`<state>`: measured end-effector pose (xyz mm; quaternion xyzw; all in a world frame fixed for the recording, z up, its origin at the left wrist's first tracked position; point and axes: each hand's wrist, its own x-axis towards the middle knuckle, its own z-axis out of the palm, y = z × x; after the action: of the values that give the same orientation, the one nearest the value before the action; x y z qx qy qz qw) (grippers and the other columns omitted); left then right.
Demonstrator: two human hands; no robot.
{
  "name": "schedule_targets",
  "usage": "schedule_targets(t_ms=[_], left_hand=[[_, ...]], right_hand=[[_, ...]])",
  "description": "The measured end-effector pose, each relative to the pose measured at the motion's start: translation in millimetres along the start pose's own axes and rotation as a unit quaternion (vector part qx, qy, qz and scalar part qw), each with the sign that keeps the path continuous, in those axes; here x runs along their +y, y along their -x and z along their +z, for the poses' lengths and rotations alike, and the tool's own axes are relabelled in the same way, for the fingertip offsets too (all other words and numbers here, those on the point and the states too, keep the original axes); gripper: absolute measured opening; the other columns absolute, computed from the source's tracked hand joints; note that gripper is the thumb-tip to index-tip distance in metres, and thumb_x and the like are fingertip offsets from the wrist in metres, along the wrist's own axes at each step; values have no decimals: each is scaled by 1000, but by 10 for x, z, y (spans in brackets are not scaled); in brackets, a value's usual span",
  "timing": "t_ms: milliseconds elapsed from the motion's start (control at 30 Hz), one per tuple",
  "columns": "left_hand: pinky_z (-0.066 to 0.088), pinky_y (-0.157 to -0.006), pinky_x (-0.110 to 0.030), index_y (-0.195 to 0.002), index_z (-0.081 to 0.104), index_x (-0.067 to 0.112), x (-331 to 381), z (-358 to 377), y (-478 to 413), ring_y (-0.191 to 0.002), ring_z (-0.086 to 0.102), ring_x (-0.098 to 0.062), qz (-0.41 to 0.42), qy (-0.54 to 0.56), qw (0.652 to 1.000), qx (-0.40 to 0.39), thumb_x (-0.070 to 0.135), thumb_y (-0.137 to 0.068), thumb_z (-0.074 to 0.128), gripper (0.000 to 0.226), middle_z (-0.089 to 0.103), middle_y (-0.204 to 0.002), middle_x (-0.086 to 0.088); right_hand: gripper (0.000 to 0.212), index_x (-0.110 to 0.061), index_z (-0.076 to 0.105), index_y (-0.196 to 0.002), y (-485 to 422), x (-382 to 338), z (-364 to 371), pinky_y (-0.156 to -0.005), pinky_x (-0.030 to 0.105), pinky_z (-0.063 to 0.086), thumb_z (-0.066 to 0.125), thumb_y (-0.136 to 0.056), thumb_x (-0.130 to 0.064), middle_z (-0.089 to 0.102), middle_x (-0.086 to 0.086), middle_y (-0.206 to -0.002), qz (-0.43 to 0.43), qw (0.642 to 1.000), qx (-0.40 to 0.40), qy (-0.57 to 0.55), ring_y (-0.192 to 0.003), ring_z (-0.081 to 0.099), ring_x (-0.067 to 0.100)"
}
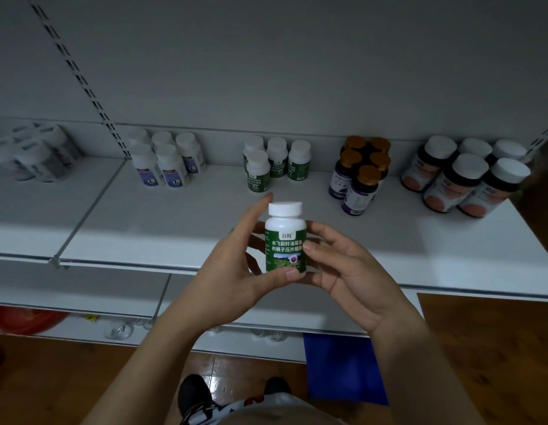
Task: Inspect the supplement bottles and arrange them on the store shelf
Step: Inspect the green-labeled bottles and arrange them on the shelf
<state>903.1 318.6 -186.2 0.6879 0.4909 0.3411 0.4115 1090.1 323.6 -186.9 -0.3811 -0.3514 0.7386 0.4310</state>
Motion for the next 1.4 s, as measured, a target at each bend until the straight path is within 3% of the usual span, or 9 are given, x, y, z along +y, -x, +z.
schedule_targets(t_ms=[267, 533, 733, 867, 1033, 1233, 1300, 1400], left_hand=[[56, -80, -39, -142, 36, 38, -23, 3, 12, -99, 65, -17, -14, 67, 998, 10, 52, -64, 78, 90, 67, -111, 11], [54, -72, -30, -140, 41, 37, -36, 27, 10, -98, 63, -11, -18, 49, 999, 12, 41, -65, 83, 86, 66, -109, 12], [54, -71, -26, -140, 40, 40, -83, 56, -42, -98, 62, -6, -19, 7, 1000, 24, 23, -72, 85, 83, 64, -112, 14], [52, -71, -23, -136, 40, 44, -131, 91, -87, -101, 59, -4, -13, -34, 999, 28, 18, -72, 84, 82, 62, -116, 14], [42, -69, -9, -129, 39, 53, -225, 123, -172, -99, 58, -2, 0, -75, 996, 37, 17, -71, 83, 81, 60, -118, 16], [40, -71, -6, -137, 38, 44, -298, 86, -295, -101, 54, 1, -4, -129, 991, 41, 19, -73, 82, 81, 55, -119, 14], [39, -75, -8, -140, 37, 38, -314, 55, -348, -105, 54, -4, -14, -157, 987, 37, 23, -75, 82, 81, 54, -121, 10], [44, -92, -28, -146, 33, 29, -350, -23, -455, -117, 51, -16, -32, -252, 967, 28, 36, -79, 77, 80, 53, -133, 0]], right_hand=[[42, -9, 63, -121, 15, -2, -25, -79, 38, 59, 65, -80, -17, 69, 20, -113, -1, 1000, 10, 15, -95, 69, 26], [45, -5, 61, -123, 13, 40, -43, -76, 35, 59, 64, -79, -14, 69, 20, -117, 0, 1000, 19, 5, -97, 70, 26], [29, -15, 65, -118, -61, 27, -97, -87, 39, 57, 64, -90, -7, 74, 6, -108, -20, 989, 66, 132, -102, 70, 21], [27, -24, 68, -112, -135, -69, -99, -76, 30, 54, 69, -88, -13, 73, -2, -102, -62, 967, 102, 224, -93, 69, 10], [33, -25, 71, -112, -300, -223, -70, -76, 28, 54, 75, -81, -37, 70, -9, -92, -112, 899, 131, 403, -84, 67, 6], [41, -25, 68, -105, -504, -393, 25, -68, 23, 48, 74, -76, -52, 65, -9, -90, -109, 808, 129, 565, -83, 62, 7], [41, -25, 66, -107, -611, -448, 72, -64, 21, 45, 71, -78, -53, 64, -9, -93, -86, 791, 119, 594, -85, 60, 9], [35, -21, 62, -109, -820, -526, 97, -64, 23, 45, 70, -84, -45, 59, -7, -98, -72, 761, 114, 635, -87, 57, 12]])
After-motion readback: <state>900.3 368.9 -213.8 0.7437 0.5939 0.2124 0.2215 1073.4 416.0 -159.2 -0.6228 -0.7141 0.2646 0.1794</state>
